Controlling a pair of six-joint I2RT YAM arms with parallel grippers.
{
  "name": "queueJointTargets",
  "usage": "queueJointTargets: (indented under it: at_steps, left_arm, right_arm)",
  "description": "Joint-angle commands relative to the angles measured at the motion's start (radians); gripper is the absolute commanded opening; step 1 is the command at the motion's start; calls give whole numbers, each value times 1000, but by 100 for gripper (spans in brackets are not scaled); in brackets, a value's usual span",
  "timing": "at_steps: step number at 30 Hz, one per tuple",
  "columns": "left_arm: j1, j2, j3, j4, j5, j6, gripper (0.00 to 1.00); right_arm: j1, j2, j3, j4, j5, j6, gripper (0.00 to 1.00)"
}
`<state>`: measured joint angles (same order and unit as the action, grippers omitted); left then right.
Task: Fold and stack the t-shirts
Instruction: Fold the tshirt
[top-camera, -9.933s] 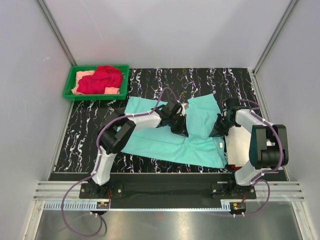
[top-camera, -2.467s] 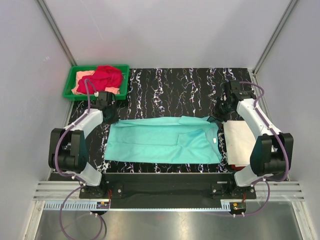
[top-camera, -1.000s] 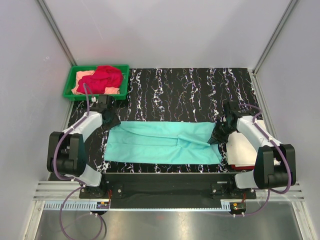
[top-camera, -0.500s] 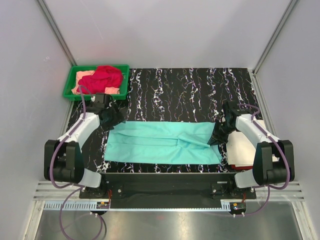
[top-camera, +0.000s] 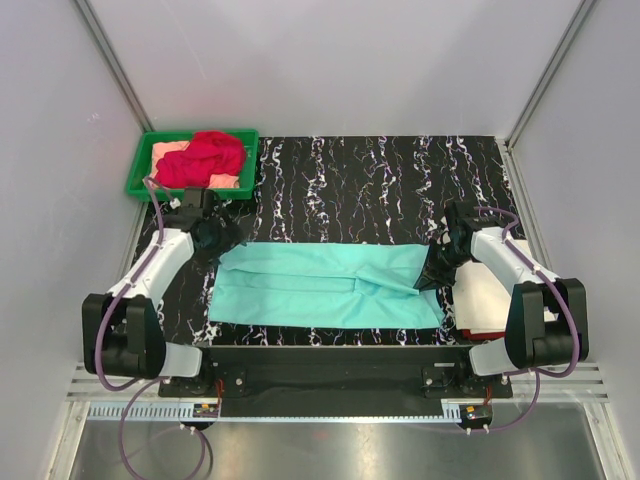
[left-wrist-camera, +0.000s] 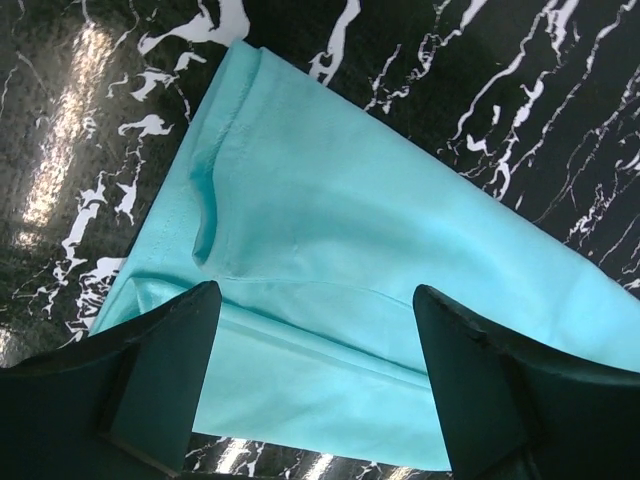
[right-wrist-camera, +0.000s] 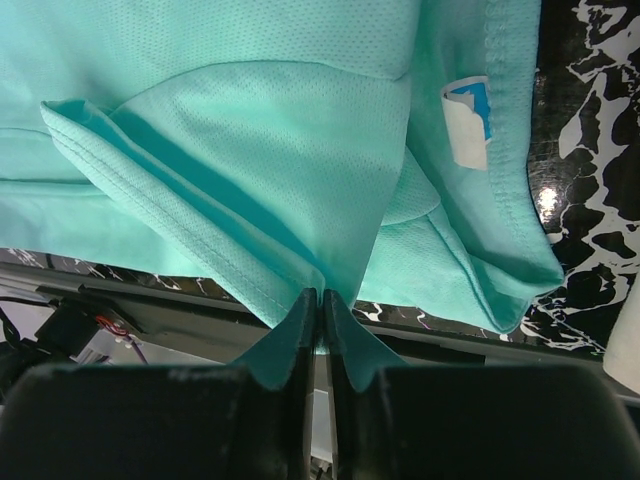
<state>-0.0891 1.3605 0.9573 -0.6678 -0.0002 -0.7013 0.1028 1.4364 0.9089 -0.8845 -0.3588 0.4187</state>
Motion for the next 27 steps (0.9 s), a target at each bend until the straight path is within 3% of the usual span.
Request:
queueJointTargets:
  at_steps: [1, 15, 17, 18, 19, 21, 27]
  left_arm:
    - [29, 6, -6, -36, -40, -56, 83]
    - [75, 152, -15, 10, -6, -101, 66]
    - [75, 163, -26, 31, 14, -96, 56]
    - [77, 167, -32, 40, 11, -81, 46]
    - [77, 181, -28, 45, 8, -70, 22]
    - [80, 193, -14, 47, 2, -37, 3]
    - [78, 147, 35, 45, -53, 31, 0]
  right_arm:
    - [3, -8, 13, 2, -25, -20, 13]
    - [3, -8, 13, 12, -34, -21, 13]
    - [3, -7, 15, 13, -31, -20, 13]
    - [3, -7, 13, 13, -29, -20, 13]
    - [3, -4, 13, 13, -28, -18, 13]
    - [3, -1, 16, 6, -22, -20, 12]
    - [3, -13, 27, -44, 32, -9, 0]
